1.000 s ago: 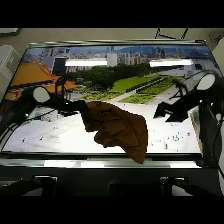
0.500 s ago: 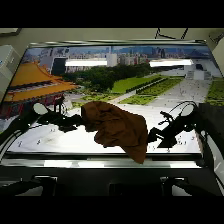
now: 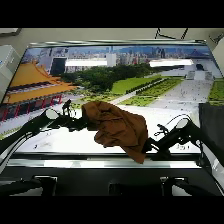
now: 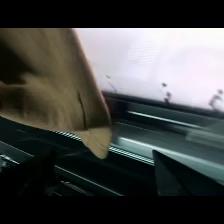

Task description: Fold the clothes and pants, and hang the long-sleeved shirts on hangers.

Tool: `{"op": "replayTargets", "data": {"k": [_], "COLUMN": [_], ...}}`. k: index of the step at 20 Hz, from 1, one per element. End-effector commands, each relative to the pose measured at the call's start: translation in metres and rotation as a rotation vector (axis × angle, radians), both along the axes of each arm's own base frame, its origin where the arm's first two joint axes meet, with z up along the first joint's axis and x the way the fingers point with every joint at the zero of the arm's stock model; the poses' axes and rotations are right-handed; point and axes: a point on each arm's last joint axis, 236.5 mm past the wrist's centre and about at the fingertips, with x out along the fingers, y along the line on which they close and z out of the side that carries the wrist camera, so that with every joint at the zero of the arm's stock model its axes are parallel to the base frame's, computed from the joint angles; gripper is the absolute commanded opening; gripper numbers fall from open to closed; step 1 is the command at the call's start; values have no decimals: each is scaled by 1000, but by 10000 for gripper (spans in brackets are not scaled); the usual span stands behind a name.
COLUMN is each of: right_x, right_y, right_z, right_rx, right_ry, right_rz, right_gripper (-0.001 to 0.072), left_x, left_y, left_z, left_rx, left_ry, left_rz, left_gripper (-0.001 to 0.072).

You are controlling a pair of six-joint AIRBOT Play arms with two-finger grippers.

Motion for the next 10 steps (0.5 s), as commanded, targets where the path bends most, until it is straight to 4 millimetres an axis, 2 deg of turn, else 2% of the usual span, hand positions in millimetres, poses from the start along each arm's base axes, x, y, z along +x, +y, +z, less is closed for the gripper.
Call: {"op": "replayTargets", "data": {"k": [1, 3, 4, 5, 6, 8, 9, 10], "right_x": [4, 8, 9, 9, 10, 24, 44, 71], "right_y": [24, 37, 47, 59, 69, 75, 73, 67], "right_z": [-7, -11, -13, -14, -10, 8, 28, 52], "right_rx": [78, 82, 75, 77, 95, 137, 150, 147], "right_ry": [-22, -52, -71, -87, -97, -160, -235, -346], "right_rz": [-117, -115, -101, -90, -77, -26, -9, -7], "right_gripper": [673, 643, 509, 194, 42, 41, 41, 41], "left_x": [6, 8, 8, 8, 8, 15, 22, 31], "left_y": [-2, 0, 0, 0, 1, 7, 14, 24], "left_z": [9, 18, 21, 26, 31, 53, 72, 100], "left_rx": [-1, 4, 4, 2, 6, 37, 56, 81], "left_ry": [-54, -81, -92, -100, -118, -202, -261, -337], "left_rz": [-6, -14, -17, -21, -27, -51, -62, -71], "left_gripper": [24, 24, 24, 24, 24, 23, 23, 23]}}
